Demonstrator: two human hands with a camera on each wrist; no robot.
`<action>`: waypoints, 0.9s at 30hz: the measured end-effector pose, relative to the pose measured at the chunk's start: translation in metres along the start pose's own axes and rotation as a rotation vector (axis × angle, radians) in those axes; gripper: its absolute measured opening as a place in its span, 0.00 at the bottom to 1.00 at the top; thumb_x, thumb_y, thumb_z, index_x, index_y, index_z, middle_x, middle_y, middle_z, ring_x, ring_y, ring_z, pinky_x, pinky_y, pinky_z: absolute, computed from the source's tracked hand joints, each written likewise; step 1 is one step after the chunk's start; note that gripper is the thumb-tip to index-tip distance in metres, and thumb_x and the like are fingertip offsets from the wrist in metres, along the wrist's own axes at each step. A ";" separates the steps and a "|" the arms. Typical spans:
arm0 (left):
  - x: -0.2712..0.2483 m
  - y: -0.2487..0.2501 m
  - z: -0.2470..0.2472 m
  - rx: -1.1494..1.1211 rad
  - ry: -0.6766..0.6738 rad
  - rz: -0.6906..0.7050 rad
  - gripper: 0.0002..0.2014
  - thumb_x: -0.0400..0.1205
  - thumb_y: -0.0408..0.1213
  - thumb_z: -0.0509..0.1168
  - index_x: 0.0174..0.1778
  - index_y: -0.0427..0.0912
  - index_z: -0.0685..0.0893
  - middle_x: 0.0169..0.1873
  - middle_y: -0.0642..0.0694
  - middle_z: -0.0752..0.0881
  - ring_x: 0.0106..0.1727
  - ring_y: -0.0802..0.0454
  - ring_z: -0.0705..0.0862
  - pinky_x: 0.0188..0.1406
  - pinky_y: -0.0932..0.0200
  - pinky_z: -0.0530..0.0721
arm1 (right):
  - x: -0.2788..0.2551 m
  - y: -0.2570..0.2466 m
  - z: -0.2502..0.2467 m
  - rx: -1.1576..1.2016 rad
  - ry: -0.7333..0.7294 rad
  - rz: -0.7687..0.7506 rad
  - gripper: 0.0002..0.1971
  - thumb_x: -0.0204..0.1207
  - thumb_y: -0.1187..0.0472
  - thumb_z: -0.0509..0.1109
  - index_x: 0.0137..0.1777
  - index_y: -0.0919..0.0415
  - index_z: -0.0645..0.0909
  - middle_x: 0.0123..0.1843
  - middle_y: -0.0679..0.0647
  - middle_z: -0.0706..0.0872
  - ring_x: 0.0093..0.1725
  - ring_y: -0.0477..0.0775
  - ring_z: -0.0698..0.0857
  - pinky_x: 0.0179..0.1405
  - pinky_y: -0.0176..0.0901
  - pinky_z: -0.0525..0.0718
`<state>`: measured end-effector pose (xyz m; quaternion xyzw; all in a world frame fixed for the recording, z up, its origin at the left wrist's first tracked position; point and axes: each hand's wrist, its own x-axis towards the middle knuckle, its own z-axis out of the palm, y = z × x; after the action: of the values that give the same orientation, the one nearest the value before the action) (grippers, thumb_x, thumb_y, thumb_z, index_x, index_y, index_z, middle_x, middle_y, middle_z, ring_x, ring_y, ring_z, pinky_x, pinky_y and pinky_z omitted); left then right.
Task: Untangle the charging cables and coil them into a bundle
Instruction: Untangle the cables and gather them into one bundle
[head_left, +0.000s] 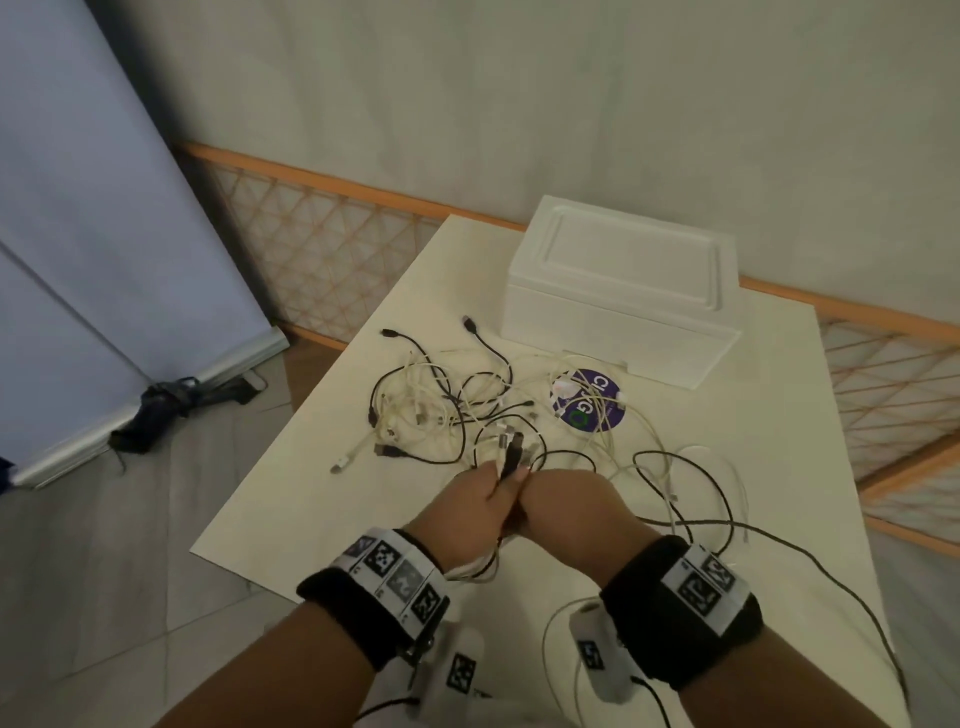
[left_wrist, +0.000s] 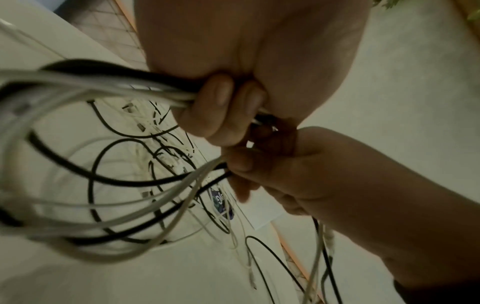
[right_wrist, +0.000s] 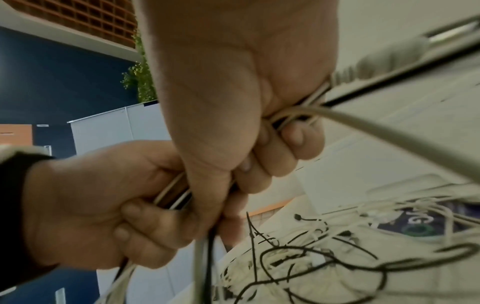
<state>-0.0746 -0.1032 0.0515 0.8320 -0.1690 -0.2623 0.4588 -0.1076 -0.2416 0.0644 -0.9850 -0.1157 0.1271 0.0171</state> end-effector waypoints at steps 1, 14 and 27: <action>-0.002 0.002 -0.001 -0.016 -0.047 -0.015 0.26 0.86 0.56 0.51 0.51 0.35 0.82 0.41 0.39 0.88 0.40 0.53 0.86 0.47 0.63 0.82 | -0.002 -0.002 -0.002 0.043 -0.001 0.014 0.18 0.77 0.42 0.62 0.50 0.55 0.84 0.47 0.53 0.86 0.48 0.56 0.85 0.39 0.45 0.77; -0.017 -0.083 -0.117 0.726 0.353 -0.255 0.23 0.83 0.61 0.50 0.41 0.45 0.78 0.32 0.45 0.83 0.37 0.41 0.84 0.38 0.51 0.81 | -0.077 0.118 0.023 0.080 -0.044 0.449 0.09 0.70 0.57 0.64 0.50 0.48 0.78 0.48 0.47 0.85 0.54 0.53 0.85 0.45 0.41 0.78; -0.017 -0.020 -0.095 0.852 0.412 -0.083 0.20 0.84 0.56 0.54 0.49 0.42 0.79 0.39 0.40 0.88 0.42 0.38 0.86 0.38 0.51 0.82 | -0.090 0.115 -0.035 0.113 -0.091 0.450 0.67 0.51 0.31 0.80 0.83 0.56 0.45 0.79 0.55 0.62 0.77 0.58 0.61 0.76 0.50 0.59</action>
<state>-0.0308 -0.0197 0.0813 0.9868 -0.1335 -0.0173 0.0898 -0.1574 -0.3744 0.1128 -0.9767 0.1134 0.1784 0.0380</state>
